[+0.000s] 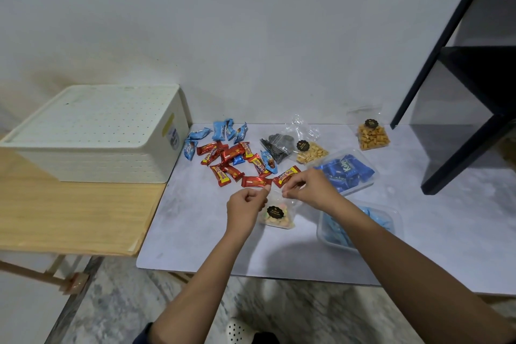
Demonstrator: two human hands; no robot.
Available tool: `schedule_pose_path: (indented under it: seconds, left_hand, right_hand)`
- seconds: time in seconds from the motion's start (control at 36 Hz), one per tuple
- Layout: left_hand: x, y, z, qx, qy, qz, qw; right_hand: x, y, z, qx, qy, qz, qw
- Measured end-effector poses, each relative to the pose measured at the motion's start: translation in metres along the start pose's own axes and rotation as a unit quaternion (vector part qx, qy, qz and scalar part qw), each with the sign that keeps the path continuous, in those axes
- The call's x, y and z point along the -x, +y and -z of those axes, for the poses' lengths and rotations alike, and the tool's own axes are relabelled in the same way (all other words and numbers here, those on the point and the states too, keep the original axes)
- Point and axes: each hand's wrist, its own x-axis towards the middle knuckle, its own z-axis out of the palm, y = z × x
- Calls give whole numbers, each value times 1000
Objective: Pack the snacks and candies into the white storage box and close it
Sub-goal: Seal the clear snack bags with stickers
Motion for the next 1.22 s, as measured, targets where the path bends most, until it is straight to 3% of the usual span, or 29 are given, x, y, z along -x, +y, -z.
schedule_pose_path:
  seconds: [0.28, 0.72, 0.83, 0.94, 1.11, 1.22]
  left_hand:
    - [1, 2, 3, 90, -62, 50, 993]
    - [-4, 6, 15, 59, -139, 57, 987]
    - [-5, 8, 15, 61, -124, 69, 988]
    - [-7, 9, 17, 99, -86, 94, 987]
    - [-7, 10, 16, 111, -81, 93, 986]
    - [-7, 4, 18, 23, -15, 8, 1000]
  right_hand:
    - [5, -6, -2, -29, -31, -20, 999]
    - [-3, -8, -12, -116, 49, -154, 980]
    - [1, -2, -17, -55, 57, -75, 994]
    - [12, -9, -14, -16, -10, 37, 999]
    - [11, -2, -9, 71, -27, 69, 995]
    - [7, 2, -10, 88, -4, 47, 995]
